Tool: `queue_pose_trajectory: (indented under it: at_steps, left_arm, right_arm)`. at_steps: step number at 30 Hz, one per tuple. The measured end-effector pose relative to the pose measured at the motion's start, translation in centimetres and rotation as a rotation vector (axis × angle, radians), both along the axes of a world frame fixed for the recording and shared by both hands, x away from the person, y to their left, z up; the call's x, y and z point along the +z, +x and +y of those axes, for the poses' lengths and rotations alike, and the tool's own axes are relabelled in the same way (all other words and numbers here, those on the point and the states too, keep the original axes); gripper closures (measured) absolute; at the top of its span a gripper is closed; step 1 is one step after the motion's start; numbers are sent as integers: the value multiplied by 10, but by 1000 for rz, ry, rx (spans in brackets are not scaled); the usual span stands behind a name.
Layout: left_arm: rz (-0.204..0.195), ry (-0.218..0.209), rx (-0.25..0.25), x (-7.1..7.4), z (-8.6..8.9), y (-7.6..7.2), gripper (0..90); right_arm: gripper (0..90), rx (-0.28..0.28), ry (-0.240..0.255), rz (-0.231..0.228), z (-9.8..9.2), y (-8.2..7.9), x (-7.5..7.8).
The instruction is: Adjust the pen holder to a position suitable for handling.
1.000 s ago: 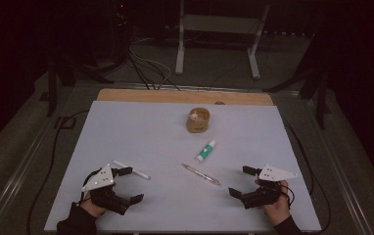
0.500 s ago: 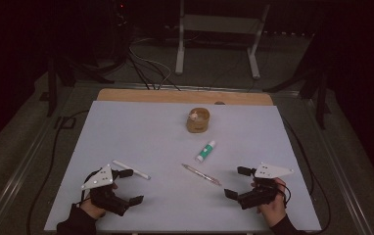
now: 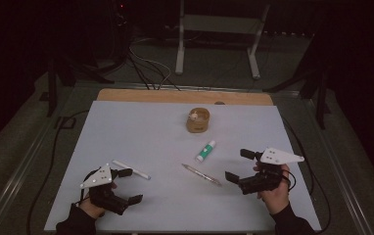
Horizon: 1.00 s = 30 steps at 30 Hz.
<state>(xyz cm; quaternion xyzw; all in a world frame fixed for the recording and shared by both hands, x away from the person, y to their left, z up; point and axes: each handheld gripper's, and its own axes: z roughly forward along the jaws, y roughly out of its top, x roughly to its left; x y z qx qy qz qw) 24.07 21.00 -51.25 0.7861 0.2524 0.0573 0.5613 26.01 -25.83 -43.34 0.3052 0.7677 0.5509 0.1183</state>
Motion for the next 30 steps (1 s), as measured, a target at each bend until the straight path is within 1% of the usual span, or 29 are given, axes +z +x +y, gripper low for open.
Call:
queue_pose_trajectory:
  at_steps: [4,7,12,16,17,19,21,22,24,26,28,30]
  left_arm:
    - [-4,-1,-3,0,0,-1,2]
    - [-3,-5,0,0,0,-1,2]
    - [-4,-8,5,1,1,0,2]
    - [-3,-5,5,0,1,0,2]
    - [-5,-6,5,0,1,0,2]
    - [-3,-5,5,0,1,0,2]
    - [-3,-9,5,0,1,0,2]
    - [-3,-9,5,0,1,0,2]
    - [-2,-11,5,0,1,0,2]
    - [0,-6,4,0,1,0,2]
    - [0,-16,5,0,1,0,2]
    - [1,-15,3,0,1,1,2]
  right_arm:
    - [0,-23,-1,-29,0,9,10]
    - [0,-31,1,-38,1,17,15]
    - [0,-38,13,-38,4,34,22]
    - [0,-47,15,-39,8,49,27]
    - [0,-41,12,-38,10,53,28]
    - [0,-46,0,-45,13,59,28]
    - [0,-49,-1,-40,16,65,26]
    - [0,-49,-1,-40,16,65,26]
    - [0,-69,1,-38,20,73,24]
    - [0,-76,-13,-41,23,79,22]
    - [0,-84,-19,-42,26,84,20]
    - [0,-113,-31,-52,30,90,17]
